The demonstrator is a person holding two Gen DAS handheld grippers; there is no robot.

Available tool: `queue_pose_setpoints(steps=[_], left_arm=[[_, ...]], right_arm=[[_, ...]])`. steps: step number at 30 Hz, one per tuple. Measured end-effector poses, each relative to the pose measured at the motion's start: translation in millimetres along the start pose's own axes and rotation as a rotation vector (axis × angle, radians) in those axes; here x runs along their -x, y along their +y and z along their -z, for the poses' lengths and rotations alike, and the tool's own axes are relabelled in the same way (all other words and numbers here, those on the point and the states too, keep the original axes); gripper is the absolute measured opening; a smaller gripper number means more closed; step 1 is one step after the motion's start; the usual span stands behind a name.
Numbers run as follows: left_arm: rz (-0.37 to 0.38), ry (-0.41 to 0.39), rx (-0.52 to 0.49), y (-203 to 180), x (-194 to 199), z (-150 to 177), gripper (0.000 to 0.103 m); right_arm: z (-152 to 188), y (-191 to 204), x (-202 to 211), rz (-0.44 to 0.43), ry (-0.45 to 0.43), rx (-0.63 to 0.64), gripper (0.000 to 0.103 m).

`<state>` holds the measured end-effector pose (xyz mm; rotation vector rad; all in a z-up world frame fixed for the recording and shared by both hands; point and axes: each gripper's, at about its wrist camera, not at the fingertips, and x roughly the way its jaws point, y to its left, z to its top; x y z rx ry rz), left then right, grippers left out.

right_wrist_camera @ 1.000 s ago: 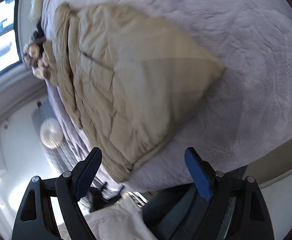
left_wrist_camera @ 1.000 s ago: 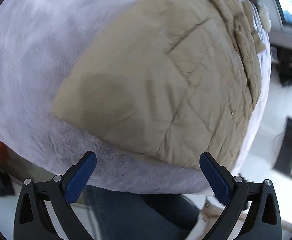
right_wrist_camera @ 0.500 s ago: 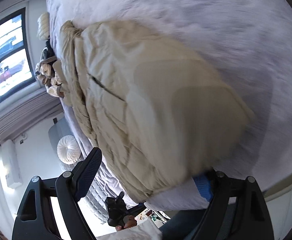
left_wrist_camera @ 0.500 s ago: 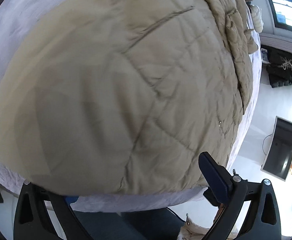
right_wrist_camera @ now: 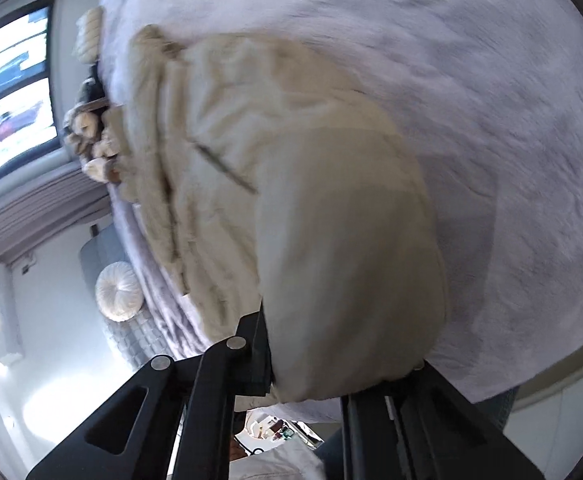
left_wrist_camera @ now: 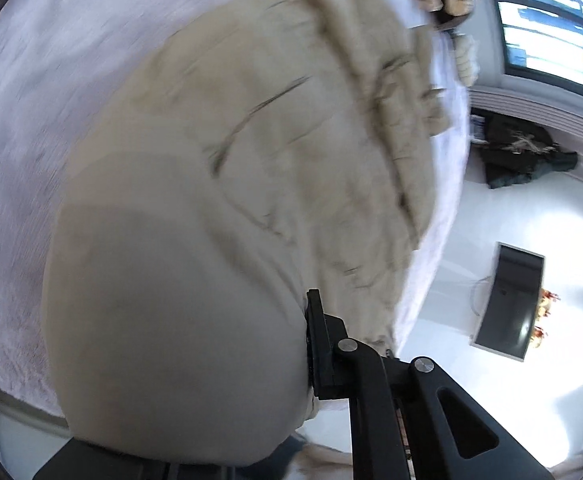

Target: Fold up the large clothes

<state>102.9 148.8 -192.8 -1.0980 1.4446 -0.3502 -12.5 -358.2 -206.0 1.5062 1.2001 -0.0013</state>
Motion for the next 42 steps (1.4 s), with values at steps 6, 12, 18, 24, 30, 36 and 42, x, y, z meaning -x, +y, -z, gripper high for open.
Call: queue_pose_setpoints(steps=[6,12,18,24,30,36,42], left_arm=[[0.112,-0.092,-0.088,-46,32,-40,0.014],[0.144,-0.148,-0.226,-101,35,-93,0.014],[0.129,-0.216,-0.286,-143,19,-154,0.014],[0.026,-0.244,-0.306,-155,0,-208,0.014],[-0.128,-0.244,-0.31,-153,-24,-238,0.018],[-0.245,-0.27,-0.387,-170,-18,-233,0.091],[-0.351,-0.317,-0.499,-191,-4,-211,0.094]], right_arm=[[-16,61,12,-0.1,-0.036,0.14,0.011],[-50,139,3,-0.121,-0.062,0.289,0.011],[-97,202,-28,-0.114,-0.067,0.381,0.011],[-150,245,-74,-0.069,-0.069,0.388,0.011],[-182,263,-111,0.009,-0.073,0.39,0.011],[-195,264,-127,0.068,-0.062,0.37,0.021],[-183,285,-120,0.072,-0.045,0.459,0.072]])
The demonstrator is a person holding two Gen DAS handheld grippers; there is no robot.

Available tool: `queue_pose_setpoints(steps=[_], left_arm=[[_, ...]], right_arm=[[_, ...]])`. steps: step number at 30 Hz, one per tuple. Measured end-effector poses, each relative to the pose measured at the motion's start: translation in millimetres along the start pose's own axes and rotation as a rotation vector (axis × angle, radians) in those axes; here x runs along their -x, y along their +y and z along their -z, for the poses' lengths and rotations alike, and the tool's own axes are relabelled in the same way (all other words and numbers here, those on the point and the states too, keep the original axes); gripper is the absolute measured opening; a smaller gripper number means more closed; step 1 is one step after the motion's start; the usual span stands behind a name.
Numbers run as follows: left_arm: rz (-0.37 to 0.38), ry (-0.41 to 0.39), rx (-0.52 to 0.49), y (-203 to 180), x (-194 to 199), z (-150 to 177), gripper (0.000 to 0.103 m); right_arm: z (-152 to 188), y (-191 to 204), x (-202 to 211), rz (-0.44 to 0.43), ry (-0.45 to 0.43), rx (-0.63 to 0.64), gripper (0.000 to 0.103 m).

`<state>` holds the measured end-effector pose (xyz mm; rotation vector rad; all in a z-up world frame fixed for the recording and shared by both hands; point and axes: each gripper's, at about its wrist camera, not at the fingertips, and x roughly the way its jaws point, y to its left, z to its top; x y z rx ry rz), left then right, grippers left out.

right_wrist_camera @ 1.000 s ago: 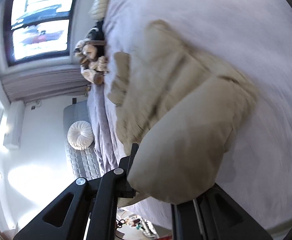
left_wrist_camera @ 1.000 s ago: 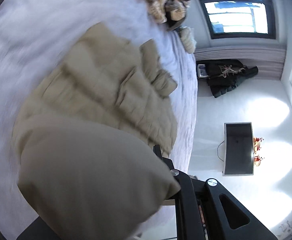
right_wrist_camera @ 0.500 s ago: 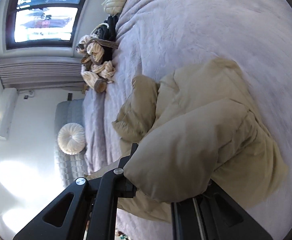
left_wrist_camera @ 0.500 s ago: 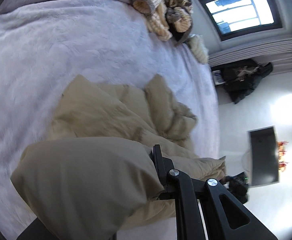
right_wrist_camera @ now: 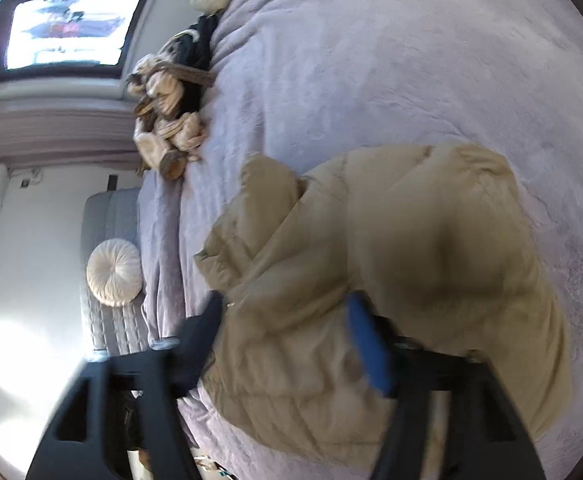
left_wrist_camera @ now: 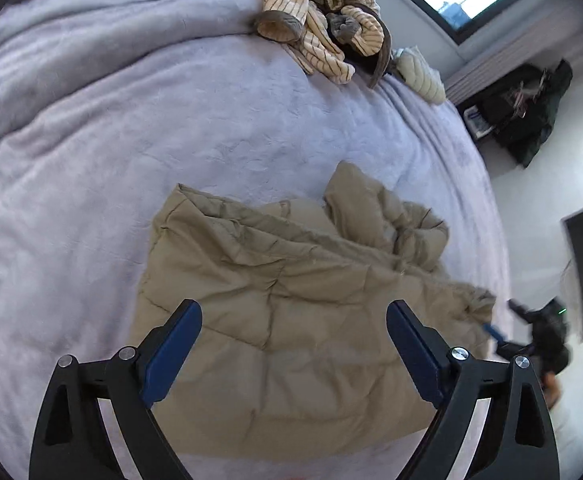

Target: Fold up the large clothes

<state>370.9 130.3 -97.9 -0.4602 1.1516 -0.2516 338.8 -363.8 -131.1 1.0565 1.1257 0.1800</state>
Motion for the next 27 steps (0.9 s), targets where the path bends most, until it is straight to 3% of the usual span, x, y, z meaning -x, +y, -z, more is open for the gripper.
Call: queue_pose_setpoints(steps=[3,4,6,7,9,12,17,27], left_arm=[[-0.042,0.007,-0.04,-9,-4,9,0.091],[-0.04,0.012,-0.06,-13,-8,13,0.079],[-0.053,0.041,-0.111,-22,-22,23,0.066],[-0.064,0.055,-0.141,-28,-31,28,0.055],[-0.095,0.074,-0.191,-34,-45,34,0.043],[-0.155,0.055,-0.215,-33,-62,33,0.043],[-0.242,0.011,-0.152,-6,-86,7,0.043],[-0.288,0.019,-0.157,1,-139,-33,0.043]], right_arm=[[12,14,8,0.054,0.006,0.069,0.072],[17,17,9,0.084,0.01,0.098,0.071],[32,24,8,0.163,0.022,0.192,0.05],[39,26,5,0.216,0.033,0.242,0.029],[49,27,-2,0.3,0.039,0.326,0.019],[50,24,-7,0.403,0.019,0.402,0.016],[25,13,-9,0.516,-0.05,0.446,0.016],[-42,-18,-42,0.581,-0.091,0.367,0.01]])
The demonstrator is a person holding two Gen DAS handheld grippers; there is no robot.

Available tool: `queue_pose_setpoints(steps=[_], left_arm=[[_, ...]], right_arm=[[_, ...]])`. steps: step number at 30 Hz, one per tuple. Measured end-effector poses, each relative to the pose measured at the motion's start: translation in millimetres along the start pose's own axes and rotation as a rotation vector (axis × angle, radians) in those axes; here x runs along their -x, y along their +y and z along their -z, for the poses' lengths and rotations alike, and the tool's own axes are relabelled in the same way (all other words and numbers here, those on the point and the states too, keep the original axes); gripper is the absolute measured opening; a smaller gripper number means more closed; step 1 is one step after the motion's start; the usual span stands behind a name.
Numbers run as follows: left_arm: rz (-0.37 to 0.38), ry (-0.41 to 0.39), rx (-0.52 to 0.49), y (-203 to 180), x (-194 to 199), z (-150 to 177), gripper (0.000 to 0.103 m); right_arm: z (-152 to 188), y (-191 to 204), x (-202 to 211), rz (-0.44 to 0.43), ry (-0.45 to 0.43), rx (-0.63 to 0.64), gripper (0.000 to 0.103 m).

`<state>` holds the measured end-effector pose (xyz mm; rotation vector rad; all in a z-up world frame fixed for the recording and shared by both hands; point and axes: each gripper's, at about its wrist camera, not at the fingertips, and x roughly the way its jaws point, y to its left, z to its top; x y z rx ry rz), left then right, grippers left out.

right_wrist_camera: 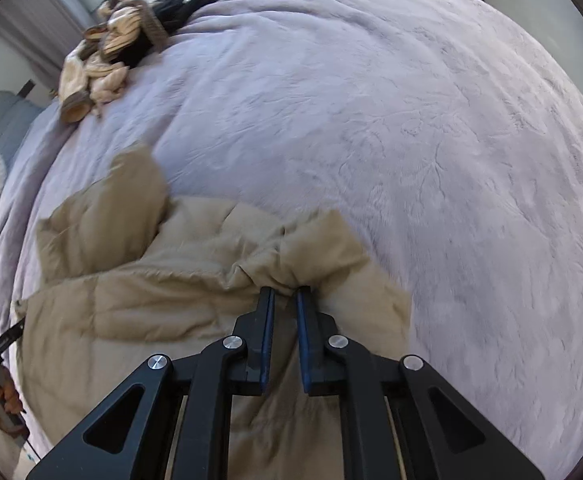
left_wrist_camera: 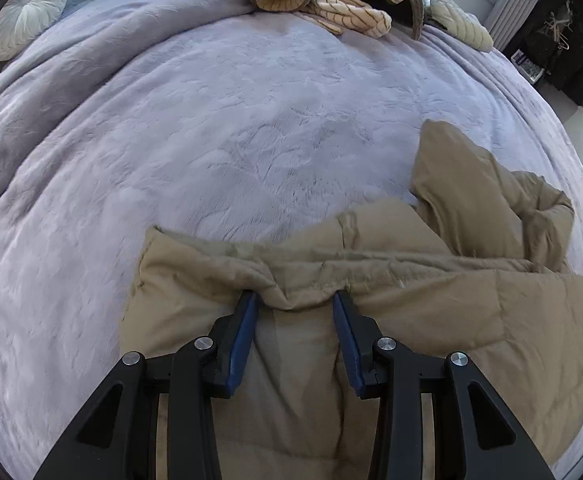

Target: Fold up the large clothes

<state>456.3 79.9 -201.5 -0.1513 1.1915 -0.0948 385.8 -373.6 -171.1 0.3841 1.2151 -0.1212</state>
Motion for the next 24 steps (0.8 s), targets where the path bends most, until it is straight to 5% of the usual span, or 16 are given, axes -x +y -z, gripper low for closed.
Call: queue_pose_setpoints(steps=[7,14,24], left_arm=[[-0.011,0.023,-0.013,-4,-22,-17,0.043],[-0.042,0.016,0.114,25,-22,-34,0.043],[-0.043,-0.068,0.104,39,47,-14,0.043]], right_arm=[[-24,-25,-41,-0.001,0.058,-0.13,0.002],[-31,-20,-47,0.041,0.067,-0.106,0.001],[-15,-5,4,0.04,-0.023,-0.082,0.007]])
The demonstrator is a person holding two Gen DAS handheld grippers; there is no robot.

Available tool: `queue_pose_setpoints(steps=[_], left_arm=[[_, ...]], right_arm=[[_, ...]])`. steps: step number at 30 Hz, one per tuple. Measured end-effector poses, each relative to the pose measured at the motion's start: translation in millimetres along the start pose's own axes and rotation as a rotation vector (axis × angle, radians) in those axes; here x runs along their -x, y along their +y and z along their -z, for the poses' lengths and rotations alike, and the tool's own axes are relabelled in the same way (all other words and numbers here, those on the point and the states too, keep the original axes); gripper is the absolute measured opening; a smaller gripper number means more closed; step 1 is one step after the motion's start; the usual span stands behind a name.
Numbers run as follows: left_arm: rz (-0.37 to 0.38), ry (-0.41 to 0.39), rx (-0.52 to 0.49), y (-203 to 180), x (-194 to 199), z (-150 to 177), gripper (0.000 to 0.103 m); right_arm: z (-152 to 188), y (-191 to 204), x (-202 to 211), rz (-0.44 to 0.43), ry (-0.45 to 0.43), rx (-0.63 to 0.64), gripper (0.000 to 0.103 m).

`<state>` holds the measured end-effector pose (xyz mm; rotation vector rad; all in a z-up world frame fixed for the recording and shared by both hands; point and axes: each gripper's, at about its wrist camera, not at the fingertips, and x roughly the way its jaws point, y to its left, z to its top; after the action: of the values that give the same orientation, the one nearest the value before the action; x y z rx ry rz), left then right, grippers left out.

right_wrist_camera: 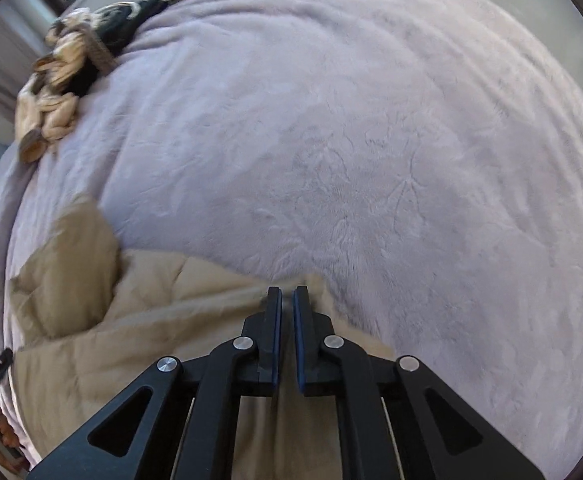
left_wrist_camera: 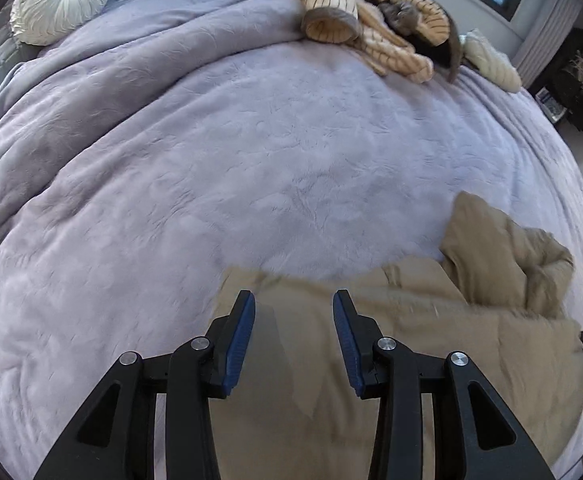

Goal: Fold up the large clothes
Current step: 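Release the jacket and hold both tools open above the folded bundle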

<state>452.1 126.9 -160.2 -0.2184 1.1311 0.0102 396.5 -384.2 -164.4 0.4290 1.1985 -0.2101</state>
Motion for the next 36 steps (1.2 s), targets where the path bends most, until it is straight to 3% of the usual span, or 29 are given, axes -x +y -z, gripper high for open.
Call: queue_pose_setpoints(steps=[1,3,4,5,15,18,23,26,28,32,36], left_arm=[[0.003,0.005,-0.001,2,6,6,0.043],[-0.001,0.018,-0.01,5,18,23,0.043],[0.0,0.025,-0.014,5,22,31,0.043],[0.0,0.032,-0.021,5,27,41,0.043],[0.023,0.105,0.016,2,59,125,0.043],[0.017,0.13,0.005,-2,65,145,0.059],[0.026,0.149,-0.017,-5,75,173,0.06],[0.029,0.18,-0.016,-7,74,185,0.062],[0.015,0.176,-0.017,-7,74,190,0.093],[-0.007,0.161,-0.016,-6,74,197,0.094],[-0.001,0.18,0.008,-3,67,200,0.094]], right_arm=[[5,0,7,-0.011,-0.005,0.006,0.01],[18,-2,22,-0.042,-0.014,0.007,0.027],[27,-4,30,-0.056,-0.02,0.005,0.041],[34,-4,36,-0.064,-0.024,0.007,0.045],[112,-7,88,-0.14,-0.027,-0.027,0.047],[132,-6,97,-0.169,-0.011,-0.041,0.051],[165,-11,97,-0.218,0.046,-0.079,0.06],[184,-13,92,-0.221,0.076,-0.108,0.06],[195,-16,87,-0.229,0.1,-0.135,0.06],[207,-17,77,-0.239,0.132,-0.159,0.071],[215,-20,68,-0.258,0.149,-0.2,0.074]])
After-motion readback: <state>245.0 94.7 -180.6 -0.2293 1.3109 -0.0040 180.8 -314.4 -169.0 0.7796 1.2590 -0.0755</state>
